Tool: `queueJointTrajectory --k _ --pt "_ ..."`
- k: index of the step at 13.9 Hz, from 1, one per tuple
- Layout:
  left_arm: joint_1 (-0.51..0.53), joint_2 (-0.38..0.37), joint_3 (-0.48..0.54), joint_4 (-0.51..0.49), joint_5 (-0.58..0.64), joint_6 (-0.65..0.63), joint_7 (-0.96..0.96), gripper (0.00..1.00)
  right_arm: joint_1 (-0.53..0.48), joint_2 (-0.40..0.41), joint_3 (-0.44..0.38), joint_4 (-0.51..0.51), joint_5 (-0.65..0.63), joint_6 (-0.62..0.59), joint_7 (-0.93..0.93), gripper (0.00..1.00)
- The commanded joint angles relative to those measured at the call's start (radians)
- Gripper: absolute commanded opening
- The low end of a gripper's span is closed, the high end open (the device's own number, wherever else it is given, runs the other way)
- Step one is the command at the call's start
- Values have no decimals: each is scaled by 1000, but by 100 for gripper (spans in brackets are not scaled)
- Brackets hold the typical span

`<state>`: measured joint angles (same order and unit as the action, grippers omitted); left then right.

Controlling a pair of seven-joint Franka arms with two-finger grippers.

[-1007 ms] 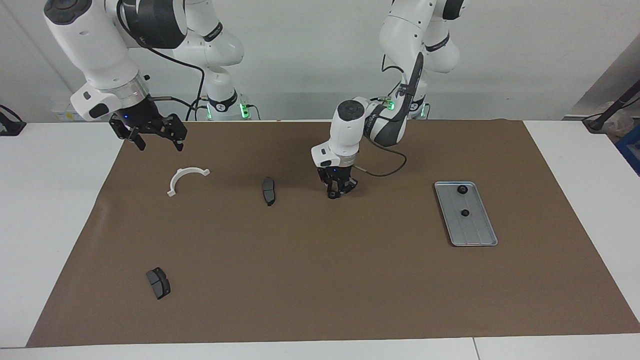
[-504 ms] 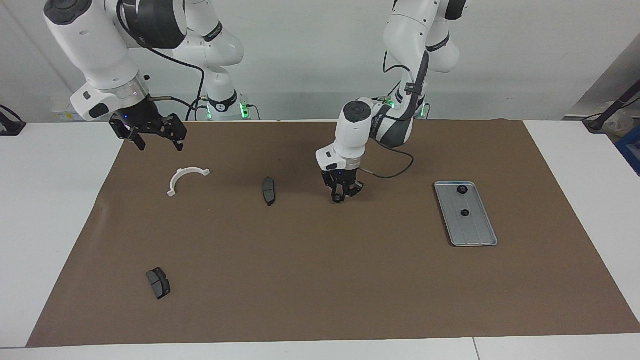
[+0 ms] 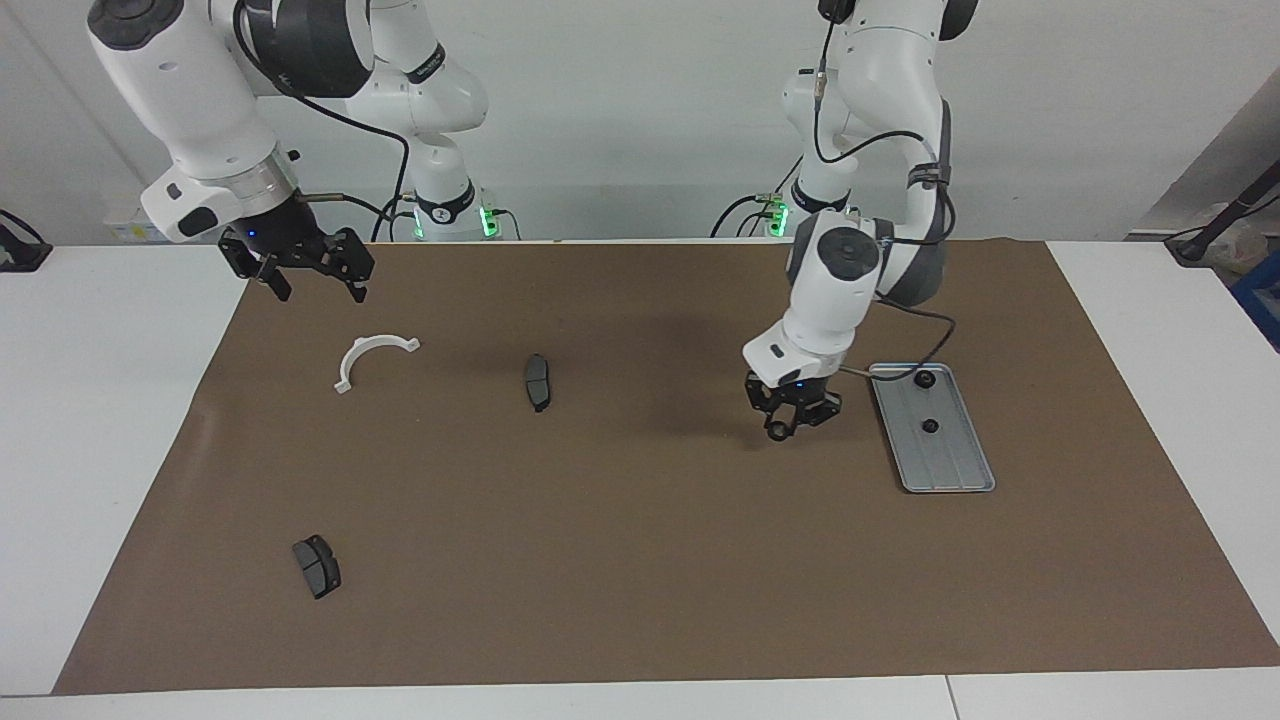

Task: Pick bearing gear from pile to tray
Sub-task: 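Carry the third bearing into the tray with the left gripper and release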

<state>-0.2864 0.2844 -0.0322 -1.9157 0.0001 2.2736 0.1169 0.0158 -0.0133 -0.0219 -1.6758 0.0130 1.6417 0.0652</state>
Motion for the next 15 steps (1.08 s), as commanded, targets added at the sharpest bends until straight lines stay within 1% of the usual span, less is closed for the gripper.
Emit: queueJointTrajectory --k 1,5,7,8,9,10,12,13,15 --pt "126 -28 -12 -14 -2 -52 162 3 -10 -10 7 -5 7 3 -15 100" --pt "262 -43 -12 -57 -3 -48 357 3 -11 -10 7 -5 7 3 -15 100" --pt "305 -56 -12 -95 -3 -36 441 3 -10 -10 7 -5 7 1 -15 100" --pt "308 -57 -12 -100 -3 -36 446 4 -10 -10 7 -5 7 3 -15 100" --pt "308 -57 -11 -100 -3 -34 443 11 -11 -10 7 -5 7 1 -15 100" --pt "305 -57 -12 -97 -3 -33 434 29 -11 -10 7 -5 9 3 -15 100" --pt "297 -56 -12 -88 -3 -34 426 47 -10 -10 7 -5 7 3 -15 100" --pt "296 -56 -12 -85 -3 -34 412 52 -10 -10 7 -5 7 1 -15 100" --pt "294 -57 -14 -65 -3 -37 350 66 -11 -10 7 -5 7 3 -15 100"
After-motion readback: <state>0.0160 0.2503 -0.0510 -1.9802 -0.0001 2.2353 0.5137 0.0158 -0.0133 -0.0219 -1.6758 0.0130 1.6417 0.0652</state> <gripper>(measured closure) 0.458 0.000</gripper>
